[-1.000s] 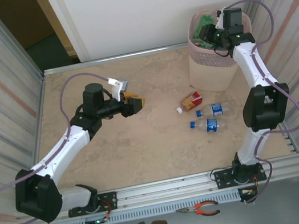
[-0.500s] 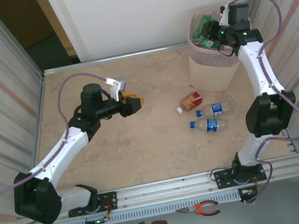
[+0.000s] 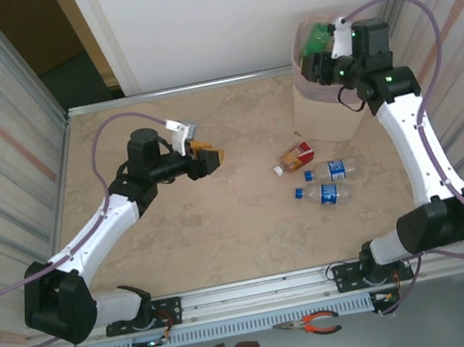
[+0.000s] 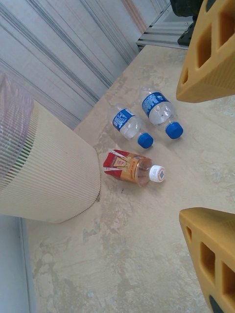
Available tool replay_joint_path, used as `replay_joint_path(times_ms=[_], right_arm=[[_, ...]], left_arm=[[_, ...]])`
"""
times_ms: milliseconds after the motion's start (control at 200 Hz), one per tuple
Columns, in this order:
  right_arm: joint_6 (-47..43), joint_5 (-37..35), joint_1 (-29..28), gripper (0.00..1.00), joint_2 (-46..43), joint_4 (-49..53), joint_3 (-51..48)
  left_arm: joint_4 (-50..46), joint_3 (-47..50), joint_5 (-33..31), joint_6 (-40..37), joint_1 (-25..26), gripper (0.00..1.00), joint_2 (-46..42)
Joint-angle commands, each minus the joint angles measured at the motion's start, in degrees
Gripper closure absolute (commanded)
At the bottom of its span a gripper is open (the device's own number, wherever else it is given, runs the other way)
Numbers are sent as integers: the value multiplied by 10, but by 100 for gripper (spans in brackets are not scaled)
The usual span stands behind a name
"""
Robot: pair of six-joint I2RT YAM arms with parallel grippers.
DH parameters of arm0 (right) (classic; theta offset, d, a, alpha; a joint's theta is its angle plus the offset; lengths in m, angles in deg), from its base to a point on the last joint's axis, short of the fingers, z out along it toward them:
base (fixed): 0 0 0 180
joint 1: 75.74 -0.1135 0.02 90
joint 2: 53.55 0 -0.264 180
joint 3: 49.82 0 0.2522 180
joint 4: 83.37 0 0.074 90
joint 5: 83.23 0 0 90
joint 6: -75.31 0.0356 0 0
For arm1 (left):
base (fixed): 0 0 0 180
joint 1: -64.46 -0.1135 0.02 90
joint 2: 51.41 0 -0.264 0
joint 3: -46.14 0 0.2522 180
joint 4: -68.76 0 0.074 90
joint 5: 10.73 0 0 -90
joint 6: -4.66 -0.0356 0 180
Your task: Put the plastic bottles in the bin
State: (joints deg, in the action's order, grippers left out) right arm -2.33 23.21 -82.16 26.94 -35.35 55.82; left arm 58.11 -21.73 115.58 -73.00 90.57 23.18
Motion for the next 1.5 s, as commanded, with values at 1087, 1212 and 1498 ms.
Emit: replay_joint_path(times_ms=[1087, 1212, 1498], right_arm=[[-769, -153, -236, 23, 184, 52, -179], [-770, -159, -226, 22, 230, 53, -160], [-783, -167, -209, 23, 297, 36, -146]], left_arm=[[26, 69, -51, 54, -43, 35, -82], [43, 83, -57, 57, -44, 34, -99], [48, 88, -49, 49, -52, 34, -119]])
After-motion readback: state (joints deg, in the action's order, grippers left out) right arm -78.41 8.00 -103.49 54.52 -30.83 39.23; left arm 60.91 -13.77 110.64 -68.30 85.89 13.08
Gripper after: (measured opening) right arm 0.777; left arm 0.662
